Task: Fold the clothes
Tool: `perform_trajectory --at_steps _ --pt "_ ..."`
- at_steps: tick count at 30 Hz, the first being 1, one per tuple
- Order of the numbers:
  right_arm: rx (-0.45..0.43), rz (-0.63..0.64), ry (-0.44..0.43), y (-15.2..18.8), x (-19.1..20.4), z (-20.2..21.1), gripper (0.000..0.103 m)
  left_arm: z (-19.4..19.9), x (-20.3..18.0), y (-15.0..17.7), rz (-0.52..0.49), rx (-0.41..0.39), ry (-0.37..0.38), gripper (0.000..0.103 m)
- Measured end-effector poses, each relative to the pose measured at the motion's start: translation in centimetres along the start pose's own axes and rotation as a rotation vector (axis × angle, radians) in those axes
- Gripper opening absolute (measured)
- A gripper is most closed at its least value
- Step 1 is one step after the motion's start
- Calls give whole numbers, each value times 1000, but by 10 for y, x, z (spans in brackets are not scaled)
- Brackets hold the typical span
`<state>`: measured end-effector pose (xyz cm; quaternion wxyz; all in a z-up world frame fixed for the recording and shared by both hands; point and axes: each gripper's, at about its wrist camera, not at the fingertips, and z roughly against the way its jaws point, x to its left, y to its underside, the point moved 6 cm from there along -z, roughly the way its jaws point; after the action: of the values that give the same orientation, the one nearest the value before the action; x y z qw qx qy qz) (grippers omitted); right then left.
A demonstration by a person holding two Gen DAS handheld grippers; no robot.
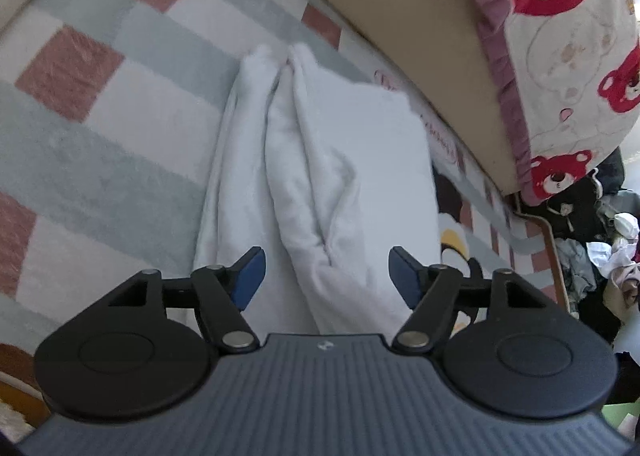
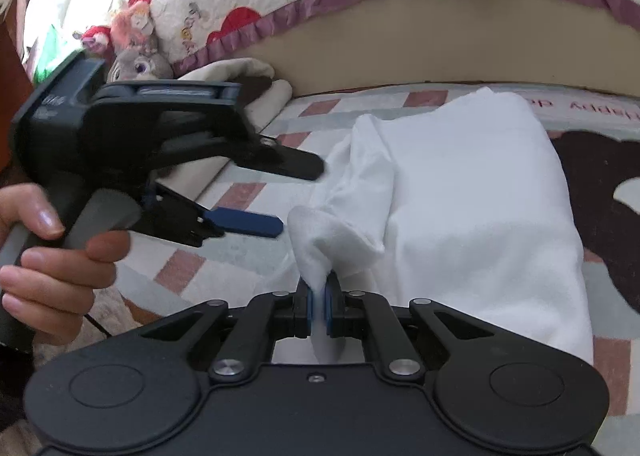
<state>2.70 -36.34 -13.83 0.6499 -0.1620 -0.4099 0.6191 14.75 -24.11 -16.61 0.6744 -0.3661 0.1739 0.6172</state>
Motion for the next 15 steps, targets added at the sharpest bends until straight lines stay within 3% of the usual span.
perform_trajectory --at_steps 3,5,6,7,11,14,15 --pt "0 56 14 2 6 3 9 -13 1 7 0 33 4 72" --pt "0 82 16 5 10 6 9 -24 -1 14 -20 45 -15 63" --pt "3 91 14 6 11 7 9 -27 -3 18 -41 42 -34 27" --pt "3 99 10 7 12 8 9 -26 -7 20 -78 30 -54 17" --pt "2 117 5 7 14 20 9 1 -26 28 -215 -63 -143 16" --pt "50 97 45 10 6 26 9 -7 -16 34 -269 -40 -293 25" --pt "67 90 58 11 3 29 9 -8 -9 32 -234 -33 -294 27"
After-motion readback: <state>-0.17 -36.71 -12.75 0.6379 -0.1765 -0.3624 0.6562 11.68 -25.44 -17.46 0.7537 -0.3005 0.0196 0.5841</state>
